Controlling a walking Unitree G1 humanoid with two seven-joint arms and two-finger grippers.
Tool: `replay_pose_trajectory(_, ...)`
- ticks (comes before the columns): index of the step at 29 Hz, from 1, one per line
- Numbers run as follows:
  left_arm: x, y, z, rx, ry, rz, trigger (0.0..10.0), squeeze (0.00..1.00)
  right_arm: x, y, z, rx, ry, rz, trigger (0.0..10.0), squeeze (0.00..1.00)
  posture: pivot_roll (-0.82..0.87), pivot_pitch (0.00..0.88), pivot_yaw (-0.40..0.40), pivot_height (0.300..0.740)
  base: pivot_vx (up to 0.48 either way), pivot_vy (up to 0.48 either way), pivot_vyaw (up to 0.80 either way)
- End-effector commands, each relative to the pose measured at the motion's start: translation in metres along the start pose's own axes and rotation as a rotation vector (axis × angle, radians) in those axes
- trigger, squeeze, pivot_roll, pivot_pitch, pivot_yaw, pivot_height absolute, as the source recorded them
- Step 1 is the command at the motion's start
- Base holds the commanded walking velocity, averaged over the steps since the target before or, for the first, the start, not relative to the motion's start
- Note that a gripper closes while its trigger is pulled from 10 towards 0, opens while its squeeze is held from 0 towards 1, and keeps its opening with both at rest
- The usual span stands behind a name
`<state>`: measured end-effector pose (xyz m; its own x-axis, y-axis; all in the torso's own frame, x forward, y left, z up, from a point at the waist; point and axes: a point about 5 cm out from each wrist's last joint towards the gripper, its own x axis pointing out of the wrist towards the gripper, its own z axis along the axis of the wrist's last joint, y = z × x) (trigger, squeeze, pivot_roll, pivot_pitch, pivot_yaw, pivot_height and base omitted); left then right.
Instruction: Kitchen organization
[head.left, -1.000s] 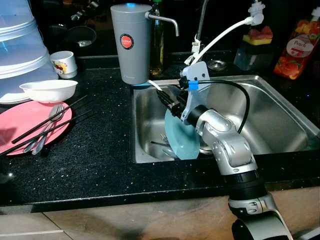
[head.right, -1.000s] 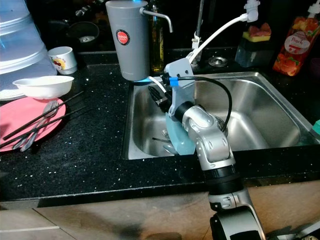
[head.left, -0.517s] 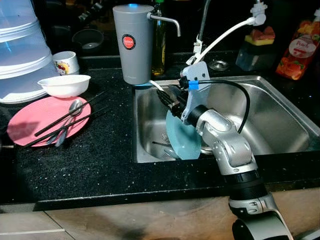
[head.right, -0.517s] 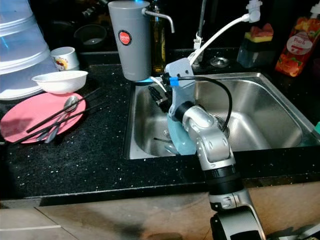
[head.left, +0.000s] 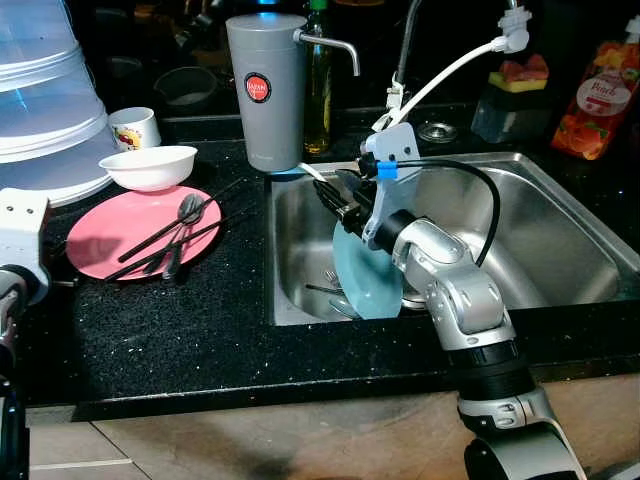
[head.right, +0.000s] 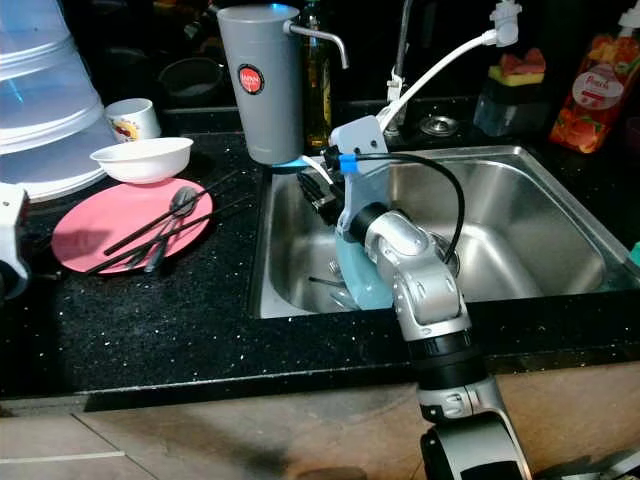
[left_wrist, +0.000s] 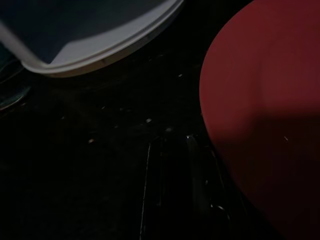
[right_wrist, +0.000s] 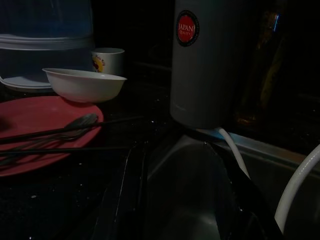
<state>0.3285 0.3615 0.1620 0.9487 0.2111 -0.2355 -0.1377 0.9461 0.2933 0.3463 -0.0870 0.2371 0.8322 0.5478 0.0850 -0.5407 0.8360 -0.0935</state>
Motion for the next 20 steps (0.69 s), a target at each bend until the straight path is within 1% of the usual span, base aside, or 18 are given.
replay_pose_trajectory(1, 0.002, -0.014, -0.012, 0.01, 0.057, -0.054, 10.0, 0.0, -0.001, 0.002, 0.001, -0.004, -0.001, 0.009, 10.0, 0.0, 0.01, 0.0, 0.02, 0.74, 0.0, 0.0, 0.0)
replay_pose_trajectory(10, 0.005, -0.023, -0.004, 0.009, 0.03, -0.074, 10.0, 0.0, 0.0, 0.002, 0.001, -0.002, -0.002, 0.008, 10.0, 0.0, 0.01, 0.0, 0.023, 0.74, 0.0, 0.0, 0.0)
replay_pose_trajectory(17, 0.008, -0.036, 0.001, 0.006, 0.011, -0.11, 10.0, 0.0, 0.001, 0.003, 0.001, -0.001, -0.002, 0.008, 10.0, 0.0, 0.01, 0.0, 0.022, 0.74, 0.0, 0.0, 0.0)
replay_pose_trajectory(20, 0.01, -0.041, 0.008, 0.011, -0.008, -0.128, 10.0, 0.0, 0.001, 0.003, 0.001, 0.0, -0.004, 0.009, 10.0, 0.0, 0.01, 0.0, 0.025, 0.74, 0.0, 0.0, 0.0)
